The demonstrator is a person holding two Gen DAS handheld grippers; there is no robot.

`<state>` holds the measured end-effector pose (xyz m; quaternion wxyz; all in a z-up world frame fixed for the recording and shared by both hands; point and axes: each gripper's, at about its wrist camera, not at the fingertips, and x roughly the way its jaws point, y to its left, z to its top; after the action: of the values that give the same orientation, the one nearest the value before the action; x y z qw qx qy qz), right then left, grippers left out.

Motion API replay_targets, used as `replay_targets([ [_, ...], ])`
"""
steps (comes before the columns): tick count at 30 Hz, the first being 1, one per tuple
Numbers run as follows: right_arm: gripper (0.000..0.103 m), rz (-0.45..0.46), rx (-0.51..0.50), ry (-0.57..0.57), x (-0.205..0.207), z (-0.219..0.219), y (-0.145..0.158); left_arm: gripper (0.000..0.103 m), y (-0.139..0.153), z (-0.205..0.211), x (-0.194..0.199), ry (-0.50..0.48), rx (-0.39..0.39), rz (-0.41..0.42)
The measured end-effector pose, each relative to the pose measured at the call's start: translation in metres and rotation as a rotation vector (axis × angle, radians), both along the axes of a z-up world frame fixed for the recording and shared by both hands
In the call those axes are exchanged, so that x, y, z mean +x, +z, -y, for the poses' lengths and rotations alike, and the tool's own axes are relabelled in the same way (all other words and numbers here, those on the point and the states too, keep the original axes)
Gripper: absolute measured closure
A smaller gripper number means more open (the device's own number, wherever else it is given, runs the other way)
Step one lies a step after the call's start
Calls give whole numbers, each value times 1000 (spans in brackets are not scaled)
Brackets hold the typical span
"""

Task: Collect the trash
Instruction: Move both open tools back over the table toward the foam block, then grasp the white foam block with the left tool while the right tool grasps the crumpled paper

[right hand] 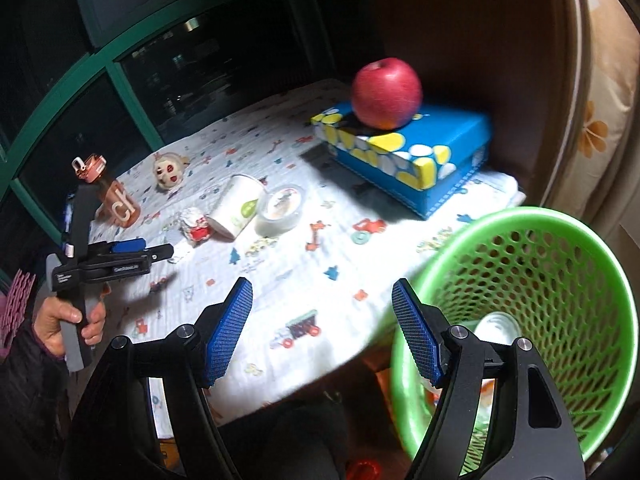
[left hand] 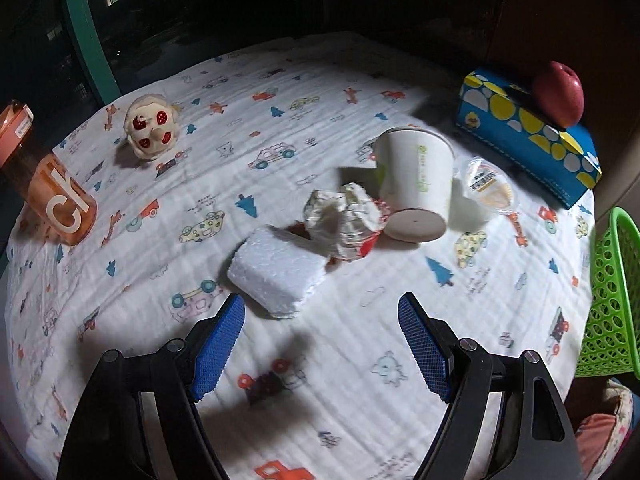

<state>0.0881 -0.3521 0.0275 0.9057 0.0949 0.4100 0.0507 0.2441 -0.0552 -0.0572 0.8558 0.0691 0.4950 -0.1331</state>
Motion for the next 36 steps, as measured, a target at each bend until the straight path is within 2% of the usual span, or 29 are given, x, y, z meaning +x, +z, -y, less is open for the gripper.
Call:
replay_targets([
  [6, 31, -11, -8, 57, 25, -30, -3, 27, -20, -13, 26, -43, 24, -15],
  [8, 31, -13, -7, 73, 33, -39, -4, 20, -25, -14, 32, -61, 27, -19],
  [12, 31, -19, -8, 107, 50, -56, -7, 20, -32, -15, 40, -97, 24, -25],
  [17, 31, -25, -21, 154, 69, -75, -10, 20, -44, -19, 51, -94, 19, -42],
  [18, 31, -26, -24, 164, 73, -79, -11, 21, -45, -19, 52, -95, 13, -43],
  [20, 31, -28, -28, 180, 79, -85, -11, 31, -47, -20, 55, -103, -10, -50],
  [22, 31, -28, -31, 198, 86, -91, -12, 35, -47, -20, 54, -113, -34, -47],
  [26, 31, -27, -37, 239, 99, -105, -15, 36, -42, -22, 48, -113, -28, -23],
  [36, 31, -45, -54, 388, 134, -156, -29, 36, -20, -68, 35, -13, -55, 3],
])
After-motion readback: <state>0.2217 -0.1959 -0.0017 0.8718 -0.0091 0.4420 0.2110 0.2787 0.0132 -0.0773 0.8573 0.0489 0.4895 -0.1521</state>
